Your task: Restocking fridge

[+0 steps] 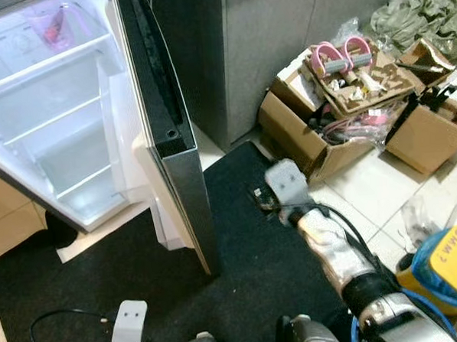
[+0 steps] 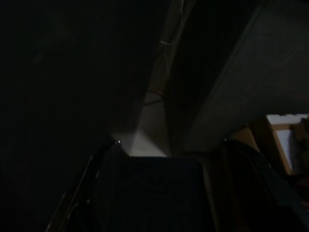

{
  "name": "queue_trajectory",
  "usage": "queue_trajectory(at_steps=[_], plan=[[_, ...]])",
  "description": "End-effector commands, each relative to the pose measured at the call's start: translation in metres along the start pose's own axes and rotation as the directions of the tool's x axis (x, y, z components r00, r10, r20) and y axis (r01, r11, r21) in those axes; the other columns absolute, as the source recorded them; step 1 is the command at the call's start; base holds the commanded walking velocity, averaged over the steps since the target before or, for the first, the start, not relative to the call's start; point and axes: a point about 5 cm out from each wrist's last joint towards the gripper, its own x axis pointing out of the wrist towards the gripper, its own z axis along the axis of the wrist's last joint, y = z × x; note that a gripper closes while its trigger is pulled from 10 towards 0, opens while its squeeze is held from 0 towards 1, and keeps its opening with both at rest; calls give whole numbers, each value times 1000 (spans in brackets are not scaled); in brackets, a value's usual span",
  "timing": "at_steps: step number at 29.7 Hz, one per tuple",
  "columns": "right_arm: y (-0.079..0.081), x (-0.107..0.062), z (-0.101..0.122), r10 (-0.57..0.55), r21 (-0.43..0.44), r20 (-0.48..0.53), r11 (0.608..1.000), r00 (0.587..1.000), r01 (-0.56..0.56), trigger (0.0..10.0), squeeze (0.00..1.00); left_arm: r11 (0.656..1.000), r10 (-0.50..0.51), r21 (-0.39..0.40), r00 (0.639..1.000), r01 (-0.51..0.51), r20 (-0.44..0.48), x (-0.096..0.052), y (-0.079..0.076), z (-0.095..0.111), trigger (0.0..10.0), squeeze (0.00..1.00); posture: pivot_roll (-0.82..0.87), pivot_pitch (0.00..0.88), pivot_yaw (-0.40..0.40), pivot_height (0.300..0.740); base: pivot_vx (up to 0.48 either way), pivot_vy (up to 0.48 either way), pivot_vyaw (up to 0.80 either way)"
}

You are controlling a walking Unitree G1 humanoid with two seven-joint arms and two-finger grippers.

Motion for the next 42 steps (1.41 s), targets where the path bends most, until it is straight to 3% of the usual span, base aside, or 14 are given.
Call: queue_trajectory(at_steps=[1, 9, 17, 24, 26, 32, 33, 34, 35, 36, 37, 38, 39, 42], plan=[[0, 8, 5, -29, 7, -31, 1000, 999, 30, 10000, 0, 1000, 5, 2, 999, -5, -32, -4, 3, -12, 10000, 0, -42, 223, -2, 727, 0, 0, 0], [-6, 27, 34, -76, 9, -13, 997, 997, 76, 10000, 0, 1000, 9, -6, 1000, -9, -30, -4, 4, -12, 10000, 0, -29, 221, -13, 727, 0, 0, 0], [49, 37, 77, 190, -90, 105, 979, 976, -181, 10000, 0, 1000, 11, -13, 999, -12, -32, -5, 4, -13, 10000, 0, -29, 212, -18, 727, 0, 0, 0], [122, 21, 119, 455, -130, 257, 890, 853, -436, 10000, 0, 1000, 6, -12, 1000, -7, -25, -4, 2, -12, 10000, 0, -33, 202, -20, 727, 0, 0, 0], [153, -8, 151, 618, -124, 435, 761, 655, -637, 10000, 0, 1000, 4, -11, 1000, -4, -23, -4, 1, -12, 10000, 0, -30, 201, -21, 727, 0, 0, 0], [165, -28, 165, 680, -142, 511, 670, 526, -729, 10000, 0, 1000, 3, -11, 1000, -3, -20, -4, 1, -11, 10000, 0, -29, 201, -22, 727, 0, 0, 0], [153, -18, 140, 634, -90, 447, 734, 631, -673, 10000, 0, 1000, 5, -13, 1000, -5, -14, -3, 1, -9, 10000, 0, -32, 201, -22, 727, 0, 0, 0], [153, -18, 140, 634, -90, 447, 734, 631, -673, 10000, 0, 1000, 5, -13, 1000, -5, -14, -3, 1, -9, 10000, 0, -32, 201, -22, 727, 0, 0, 0], [136, -9, 109, 551, -36, 362, 814, 752, -580, 10000, 0, 1000, 8, -20, 1000, -8, -1, -3, 1, -7, 10000, 0, -34, 202, -23, 727, 0, 0, 0], [136, -9, 109, 551, -36, 362, 814, 752, -580, 10000, 0, 1000, 8, -20, 1000, -8, -1, -3, 1, -7, 10000, 0, -34, 202, -23, 727, 0, 0, 0], [115, -5, 73, 442, 25, 256, 886, 860, -462, 10000, 0, 999, 16, -31, 1000, -15, 15, -2, 1, -4, 10000, 0, -36, 204, -26, 727, 0, 0, 0], [115, -5, 73, 442, 25, 256, 886, 860, -462, 10000, 0, 999, 16, -31, 1000, -15, 15, -2, 1, -4, 10000, 0, -36, 204, -26, 727, 0, 0, 0], [67, -15, -6, 178, 96, -12, 980, 984, -176, 10000, 0, 998, 38, -59, 998, -35, 51, -1, 2, 3, 10000, 0, -43, 208, -32, 727, 0, 0, 0], [40, -32, -50, 34, 113, -176, 993, 984, -14, 10000, 0, 997, 48, -67, 997, -44, 65, 0, 2, 7, 10000, 0, -45, 209, -33, 727, 0, 0, 0]])
